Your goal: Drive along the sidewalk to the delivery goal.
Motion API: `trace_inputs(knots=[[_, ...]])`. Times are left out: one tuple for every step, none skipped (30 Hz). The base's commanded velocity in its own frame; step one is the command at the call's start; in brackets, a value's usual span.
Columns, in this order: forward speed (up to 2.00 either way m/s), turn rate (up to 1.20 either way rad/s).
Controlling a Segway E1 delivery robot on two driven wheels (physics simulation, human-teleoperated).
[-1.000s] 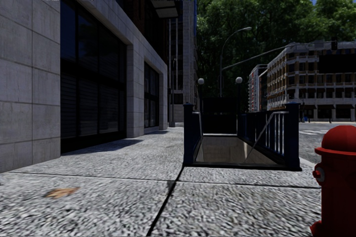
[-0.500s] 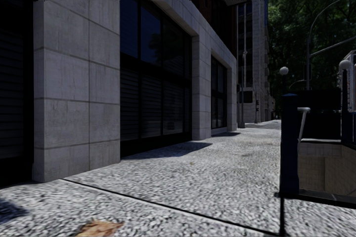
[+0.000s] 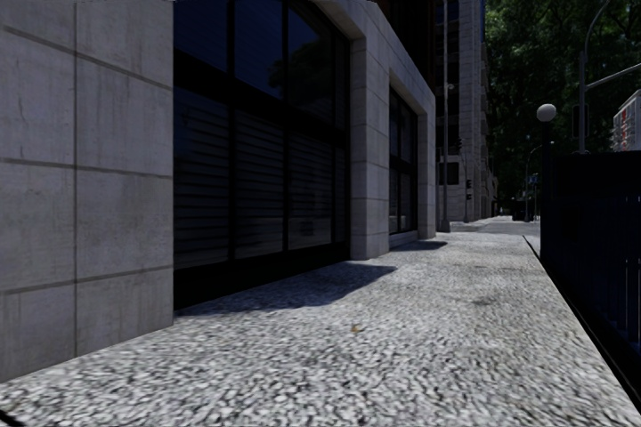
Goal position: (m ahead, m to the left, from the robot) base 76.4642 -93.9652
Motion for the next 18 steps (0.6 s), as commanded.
trace_inputs(knots=[[2.00, 0.00], [2.00, 0.00], [2.00, 0.00], [2.00, 0.00], [2.00, 0.00], [2.00, -0.04], [2.00, -0.20], [2.00, -0.32], [2.00, -0.41], [2.00, -0.47], [2.00, -0.50], [2.00, -0.51], [2.00, -0.51], [2.00, -0.51], [2.00, -0.51], [2.00, -0.51], [2.00, -0.51], [2.00, -0.51]])
